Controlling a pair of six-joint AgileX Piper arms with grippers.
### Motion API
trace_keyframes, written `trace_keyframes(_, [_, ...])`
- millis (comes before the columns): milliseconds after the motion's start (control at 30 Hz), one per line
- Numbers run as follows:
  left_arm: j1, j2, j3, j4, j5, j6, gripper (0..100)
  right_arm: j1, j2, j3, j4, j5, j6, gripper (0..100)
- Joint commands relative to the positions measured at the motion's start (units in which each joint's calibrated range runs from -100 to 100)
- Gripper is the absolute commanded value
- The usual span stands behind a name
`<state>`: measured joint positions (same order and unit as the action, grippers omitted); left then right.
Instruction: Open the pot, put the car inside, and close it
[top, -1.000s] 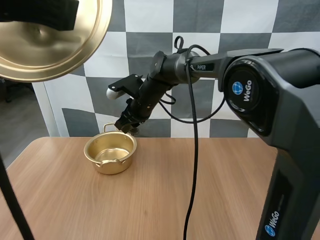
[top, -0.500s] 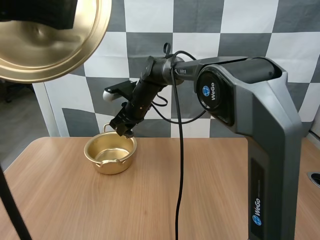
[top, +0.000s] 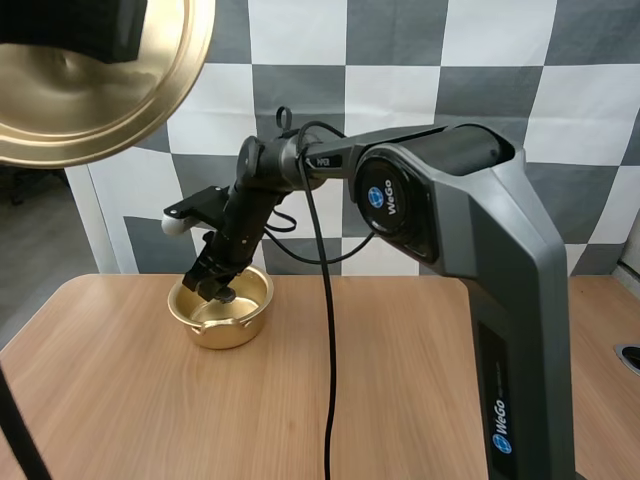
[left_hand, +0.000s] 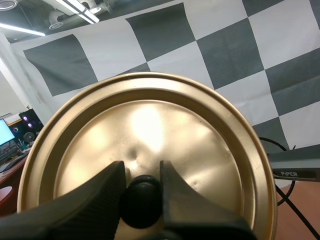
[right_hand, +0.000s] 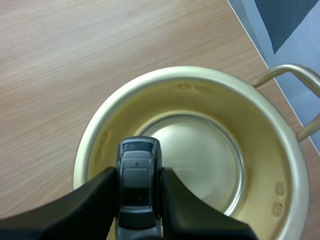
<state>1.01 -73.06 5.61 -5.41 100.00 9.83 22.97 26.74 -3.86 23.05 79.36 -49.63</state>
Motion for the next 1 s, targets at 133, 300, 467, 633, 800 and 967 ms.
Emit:
trace_keyframes(133, [0.04, -0.54, -0.02, -0.02, 0.00, -0.06, 0, 0.16, 0.13, 0.02, -1.97, -4.37, 0.02, 0])
trace_keyframes(300, [0.04, -0.89, -0.02, -0.02, 0.00, -0.28, 0, 0.16, 3.01, -1.58, -1.97, -3.15, 0.10, 0])
trace_keyframes(467, [0.04, -1.36, -0.02, -0.02, 0.00, -0.40, 0, 0.16, 6.87, -5.59, -2.39, 1.20, 0.43, 0])
trace_keyframes(633, [0.04, -2.07, -0.02, -0.02, 0.00, -0.40, 0, 0.16, 8.94, -8.87, -2.39, 1.68, 0.43, 0])
trace_keyframes(800, [0.04, -2.07, -0.02, -0.02, 0.00, -0.40, 0, 0.16, 11.55, -11.78, -2.52, 2.35, 0.80, 0])
trace_keyframes(967, [0.04, -2.04, -0.02, -0.25, 0.00, -0.40, 0, 0.16, 14.98, -14.11, -5.07, 2.96, 1.83, 0])
